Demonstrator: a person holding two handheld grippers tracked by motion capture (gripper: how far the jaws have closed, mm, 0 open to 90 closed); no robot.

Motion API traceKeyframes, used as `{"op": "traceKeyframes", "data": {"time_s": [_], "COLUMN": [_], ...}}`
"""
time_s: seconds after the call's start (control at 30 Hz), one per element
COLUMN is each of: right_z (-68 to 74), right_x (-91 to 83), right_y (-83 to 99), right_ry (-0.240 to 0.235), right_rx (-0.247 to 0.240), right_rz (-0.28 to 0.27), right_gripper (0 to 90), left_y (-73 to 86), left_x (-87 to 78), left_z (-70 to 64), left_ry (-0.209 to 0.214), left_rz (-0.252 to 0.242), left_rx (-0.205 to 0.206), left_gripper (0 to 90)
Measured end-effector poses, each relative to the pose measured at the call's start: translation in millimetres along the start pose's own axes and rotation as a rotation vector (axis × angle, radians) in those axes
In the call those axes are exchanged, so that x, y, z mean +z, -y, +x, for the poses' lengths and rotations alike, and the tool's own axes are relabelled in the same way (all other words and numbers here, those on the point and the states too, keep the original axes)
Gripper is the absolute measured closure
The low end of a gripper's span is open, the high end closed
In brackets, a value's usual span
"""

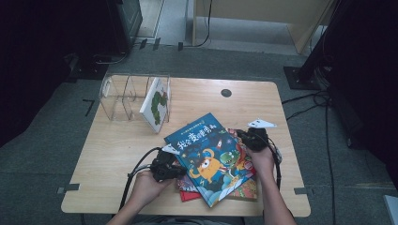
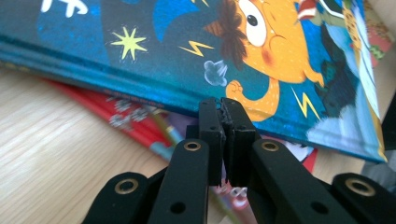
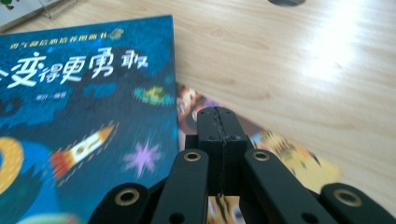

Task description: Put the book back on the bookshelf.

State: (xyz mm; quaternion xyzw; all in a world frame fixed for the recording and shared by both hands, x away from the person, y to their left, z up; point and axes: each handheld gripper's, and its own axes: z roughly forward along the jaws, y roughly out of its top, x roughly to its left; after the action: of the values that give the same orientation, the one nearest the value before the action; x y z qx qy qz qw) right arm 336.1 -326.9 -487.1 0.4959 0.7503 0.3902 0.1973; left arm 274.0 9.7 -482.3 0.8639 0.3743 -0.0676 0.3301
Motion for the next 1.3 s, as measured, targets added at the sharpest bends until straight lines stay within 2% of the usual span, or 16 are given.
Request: {"op": "traceKeyframes", "data": {"time_s": [0.1, 0.17, 0.27, 0.37, 0.53, 0.73, 0.87, 0.93, 1.03, 1.2, 1.3], "right_z": [-1.5, -1.1, -0.4, -0.9, -1.6, -0.1, 0.7, 2.0, 3.6, 7.8, 8.7], "right_x": [-9.5, -11.2, -15.9, -23.1, -37.3, -55.1, -64.7, -73.2, -79.2, -94.4, -97.5], "right_y": [9.6, 11.7, 18.1, 25.0, 36.9, 51.6, 61.6, 69.3, 74.5, 87.5, 90.4], "right_ry": [-0.008, -0.009, -0.007, -0.007, -0.001, 0.025, 0.038, 0.045, 0.05, 0.053, 0.053], "right_rx": [0.013, 0.016, 0.009, 0.018, 0.04, 0.056, 0.065, 0.075, 0.078, 0.091, 0.092], "right_rz": [0.0, 0.0, 0.008, 0.009, 0.004, 0.012, 0.018, 0.013, 0.013, 0.013, 0.011], "right_gripper": [90.0, 90.0, 90.0, 90.0, 90.0, 90.0, 90.0, 90.0, 90.0, 90.0, 90.0], "left_y": [-5.4, -9.7, -13.7, -18.6, -28.0, -34.1, -37.6, -39.0, -40.7, -43.0, -43.3], "left_x": [7.5, 11.5, 9.8, -0.7, -20.3, -34.0, -38.0, -38.8, -39.7, -39.2, -36.9], "left_z": [-5.8, -9.2, -6.8, 6.2, 30.7, 58.6, 74.7, 81.8, 88.2, 98.1, 103.1], "left_ry": [0.012, 0.014, 0.008, -0.003, -0.066, -0.105, -0.121, -0.126, -0.154, -0.163, -0.162], "left_rz": [0.002, 0.011, 0.022, 0.001, -0.033, -0.051, -0.046, -0.06, -0.058, -0.062, -0.07], "left_rx": [0.004, 0.025, 0.041, 0.024, 0.012, -0.013, -0.016, -0.028, -0.032, -0.042, -0.052], "left_gripper": [90.0, 90.0, 90.0, 90.0, 89.9, 89.4, 88.5, 88.4, 88.3, 88.2, 88.0]}}
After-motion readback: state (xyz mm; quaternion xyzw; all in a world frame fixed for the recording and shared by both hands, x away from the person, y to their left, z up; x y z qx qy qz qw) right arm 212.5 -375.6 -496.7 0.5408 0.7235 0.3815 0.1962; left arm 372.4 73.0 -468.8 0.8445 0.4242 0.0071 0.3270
